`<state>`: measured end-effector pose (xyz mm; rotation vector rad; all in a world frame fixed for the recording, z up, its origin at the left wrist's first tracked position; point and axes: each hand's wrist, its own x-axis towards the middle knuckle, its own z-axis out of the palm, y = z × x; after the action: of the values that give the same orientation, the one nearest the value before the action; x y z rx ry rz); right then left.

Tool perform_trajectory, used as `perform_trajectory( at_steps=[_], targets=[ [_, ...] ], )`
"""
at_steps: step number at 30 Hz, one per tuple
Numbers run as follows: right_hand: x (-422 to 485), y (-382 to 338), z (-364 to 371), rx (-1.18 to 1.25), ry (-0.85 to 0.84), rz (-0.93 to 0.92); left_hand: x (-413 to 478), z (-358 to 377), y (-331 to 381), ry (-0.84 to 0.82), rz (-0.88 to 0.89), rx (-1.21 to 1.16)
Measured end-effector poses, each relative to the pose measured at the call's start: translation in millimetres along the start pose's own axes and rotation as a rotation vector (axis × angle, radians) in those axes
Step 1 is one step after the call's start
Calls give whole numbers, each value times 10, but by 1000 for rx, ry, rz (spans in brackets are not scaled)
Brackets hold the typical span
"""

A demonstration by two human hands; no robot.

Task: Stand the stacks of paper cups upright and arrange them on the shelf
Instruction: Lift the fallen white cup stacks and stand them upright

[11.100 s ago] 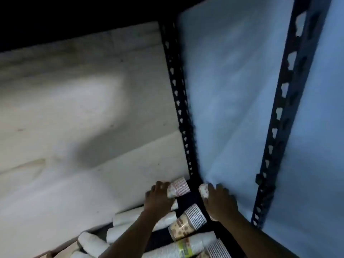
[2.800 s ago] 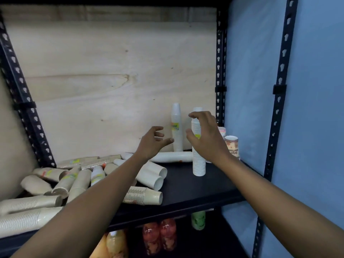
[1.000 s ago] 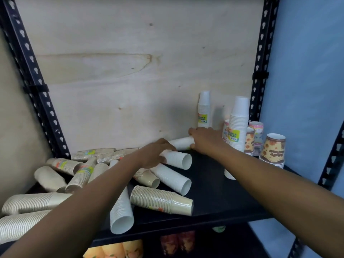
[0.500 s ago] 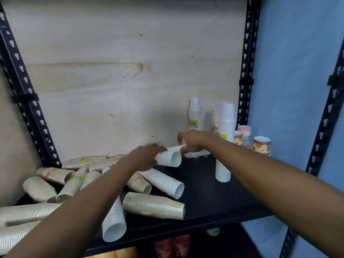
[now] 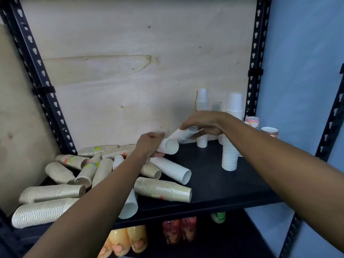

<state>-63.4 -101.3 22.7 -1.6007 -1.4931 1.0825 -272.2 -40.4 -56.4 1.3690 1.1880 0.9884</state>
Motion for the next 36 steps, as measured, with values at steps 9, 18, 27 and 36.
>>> perform_trajectory(
  at_steps=[9,18,27,36],
  targets=[
    [11,-3,0,-274,462,-246,-31,77,-46,66,14,-112],
    [437,-129,-140,-49,631,-408,212,159,-80,108,268,42],
    [645,-127,-224,21,737,-415,574,188,-111,111,595,349],
    [838,-39,-136,45,715,-422,940,167,-317,-20,605,427]
  ],
)
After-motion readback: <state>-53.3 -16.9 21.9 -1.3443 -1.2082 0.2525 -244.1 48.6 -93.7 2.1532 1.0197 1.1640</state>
